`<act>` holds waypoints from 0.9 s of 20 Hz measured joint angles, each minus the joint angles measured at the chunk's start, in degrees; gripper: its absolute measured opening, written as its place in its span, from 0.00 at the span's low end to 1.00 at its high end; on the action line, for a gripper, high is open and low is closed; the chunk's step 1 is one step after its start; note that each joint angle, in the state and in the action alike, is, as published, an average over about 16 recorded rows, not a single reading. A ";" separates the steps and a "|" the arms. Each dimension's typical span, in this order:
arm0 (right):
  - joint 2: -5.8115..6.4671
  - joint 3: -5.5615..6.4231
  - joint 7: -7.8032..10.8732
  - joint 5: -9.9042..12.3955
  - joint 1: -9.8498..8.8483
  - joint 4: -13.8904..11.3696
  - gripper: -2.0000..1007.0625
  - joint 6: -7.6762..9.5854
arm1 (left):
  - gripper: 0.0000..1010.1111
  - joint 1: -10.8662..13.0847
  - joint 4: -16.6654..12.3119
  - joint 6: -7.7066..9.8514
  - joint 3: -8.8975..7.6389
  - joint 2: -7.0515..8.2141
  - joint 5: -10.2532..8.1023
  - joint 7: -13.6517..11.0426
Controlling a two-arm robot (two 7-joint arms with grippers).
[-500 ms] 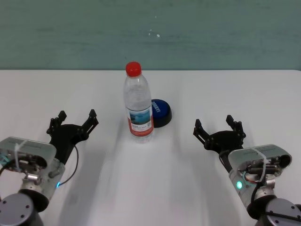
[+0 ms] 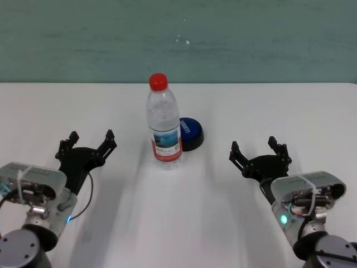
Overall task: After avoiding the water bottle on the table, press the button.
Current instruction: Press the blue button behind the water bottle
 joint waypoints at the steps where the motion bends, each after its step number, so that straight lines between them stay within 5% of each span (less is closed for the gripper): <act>1: 0.00 0.00 0.00 0.00 0.00 0.00 1.00 0.00 | 0.99 0.00 0.00 0.00 0.00 0.00 0.00 0.00; 18: 0.00 0.00 0.00 0.00 0.00 0.00 1.00 0.00 | 0.99 0.00 0.00 0.00 0.00 0.00 0.00 0.00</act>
